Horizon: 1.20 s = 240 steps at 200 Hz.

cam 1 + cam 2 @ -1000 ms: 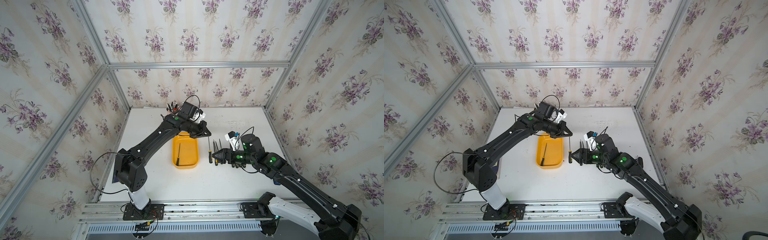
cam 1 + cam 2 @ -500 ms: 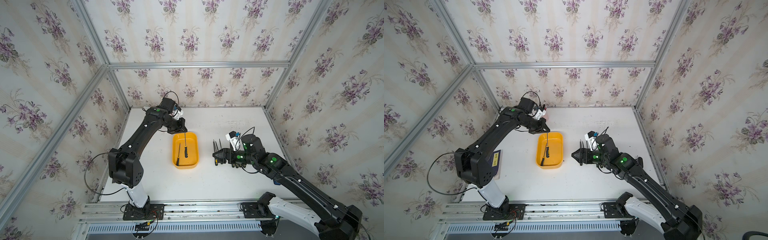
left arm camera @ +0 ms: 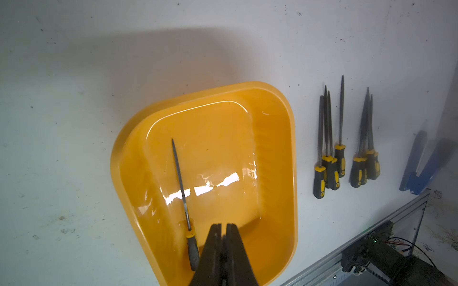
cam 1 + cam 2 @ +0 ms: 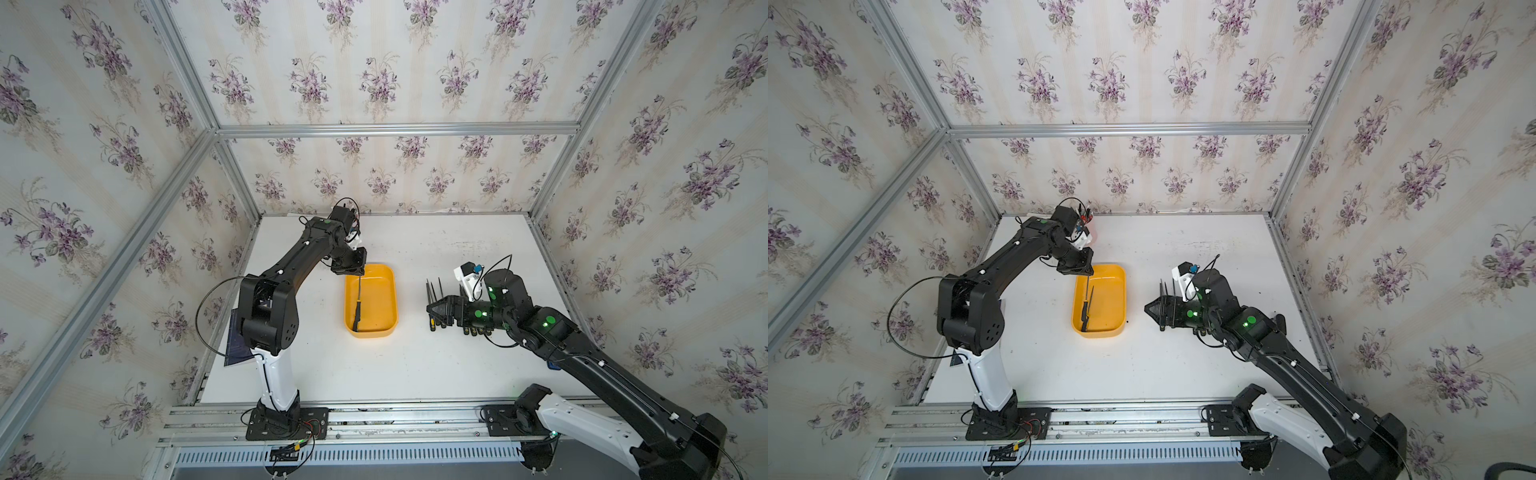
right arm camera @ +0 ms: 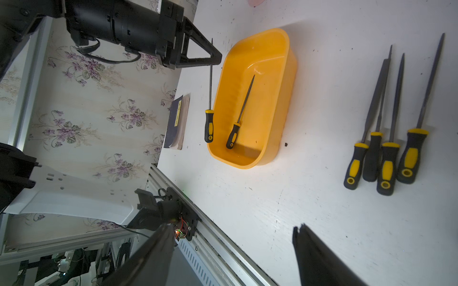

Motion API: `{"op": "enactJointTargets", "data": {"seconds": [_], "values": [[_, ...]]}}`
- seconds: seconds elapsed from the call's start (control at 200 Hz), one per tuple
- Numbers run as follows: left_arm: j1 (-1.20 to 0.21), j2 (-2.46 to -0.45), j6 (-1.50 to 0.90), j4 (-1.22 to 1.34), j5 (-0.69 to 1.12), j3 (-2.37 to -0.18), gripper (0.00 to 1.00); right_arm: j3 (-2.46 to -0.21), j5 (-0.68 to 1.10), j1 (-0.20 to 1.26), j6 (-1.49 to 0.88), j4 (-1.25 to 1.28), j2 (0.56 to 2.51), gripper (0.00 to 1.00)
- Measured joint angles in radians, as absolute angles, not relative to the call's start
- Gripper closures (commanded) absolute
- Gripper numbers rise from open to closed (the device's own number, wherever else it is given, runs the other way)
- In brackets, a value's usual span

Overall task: Put the file tool into the storage box
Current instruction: Place the file tool in the storage box.

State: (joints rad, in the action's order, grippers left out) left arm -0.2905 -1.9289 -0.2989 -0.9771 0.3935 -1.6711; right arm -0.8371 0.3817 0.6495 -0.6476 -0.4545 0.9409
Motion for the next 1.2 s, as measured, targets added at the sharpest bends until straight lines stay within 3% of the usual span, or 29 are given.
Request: {"op": "enactJointTargets", "data": {"seconds": [1.199], "values": [[-0.316, -2.049, -0.361, -0.872, 0.296, -1.594, 1.0, -0.786, 0.355, 0.649, -0.652, -0.455, 0.923, 0.2]]}}
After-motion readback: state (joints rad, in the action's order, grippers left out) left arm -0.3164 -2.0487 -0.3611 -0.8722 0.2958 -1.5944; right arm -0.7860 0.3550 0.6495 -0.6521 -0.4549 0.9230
